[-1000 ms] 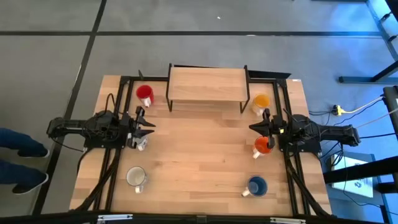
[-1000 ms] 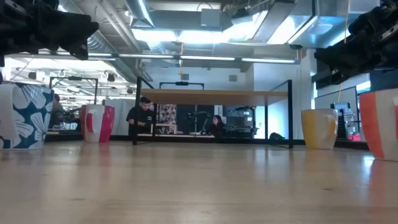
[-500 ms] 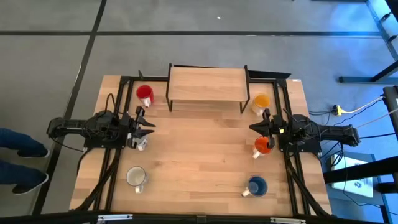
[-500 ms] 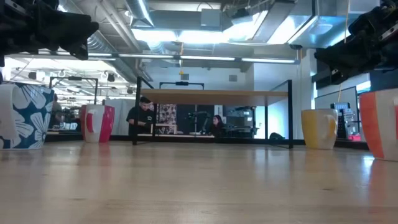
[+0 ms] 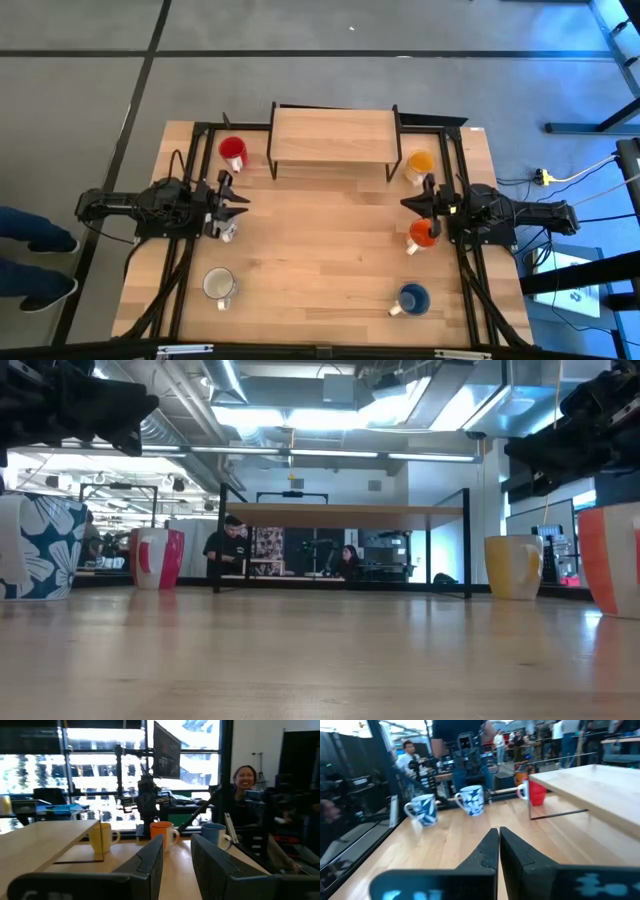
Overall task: Place coffee mugs
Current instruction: Put the red cup on the shelf
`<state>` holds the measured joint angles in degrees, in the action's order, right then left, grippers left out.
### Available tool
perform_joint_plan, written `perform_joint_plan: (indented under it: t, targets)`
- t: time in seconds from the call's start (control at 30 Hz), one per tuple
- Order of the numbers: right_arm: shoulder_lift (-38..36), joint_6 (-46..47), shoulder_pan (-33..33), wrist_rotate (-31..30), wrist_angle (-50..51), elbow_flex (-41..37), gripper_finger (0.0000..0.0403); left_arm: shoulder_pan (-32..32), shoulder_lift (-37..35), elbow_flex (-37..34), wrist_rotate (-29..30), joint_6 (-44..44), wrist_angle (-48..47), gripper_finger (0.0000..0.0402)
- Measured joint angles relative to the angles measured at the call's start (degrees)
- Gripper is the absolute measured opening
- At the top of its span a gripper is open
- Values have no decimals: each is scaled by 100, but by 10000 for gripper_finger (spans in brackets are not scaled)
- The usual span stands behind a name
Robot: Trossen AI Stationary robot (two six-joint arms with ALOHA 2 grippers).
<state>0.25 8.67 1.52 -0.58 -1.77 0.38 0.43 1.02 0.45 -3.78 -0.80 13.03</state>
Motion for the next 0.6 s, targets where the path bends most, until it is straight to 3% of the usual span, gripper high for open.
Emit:
perform_joint_plan:
  t: [0.13, 0.37, 0.6]
  targets:
    - [0, 135, 0, -126, -114, 0, 5, 0, -2, 0, 523, 0, 7, 94]
    - [0, 3372, 0, -596, -736, 0, 5, 0, 0, 2, 784, -212, 969, 94]
    - [-2, 4275, 0, -968, -871, 0, 5, 4, -2, 4, 982, -197, 1426, 94]
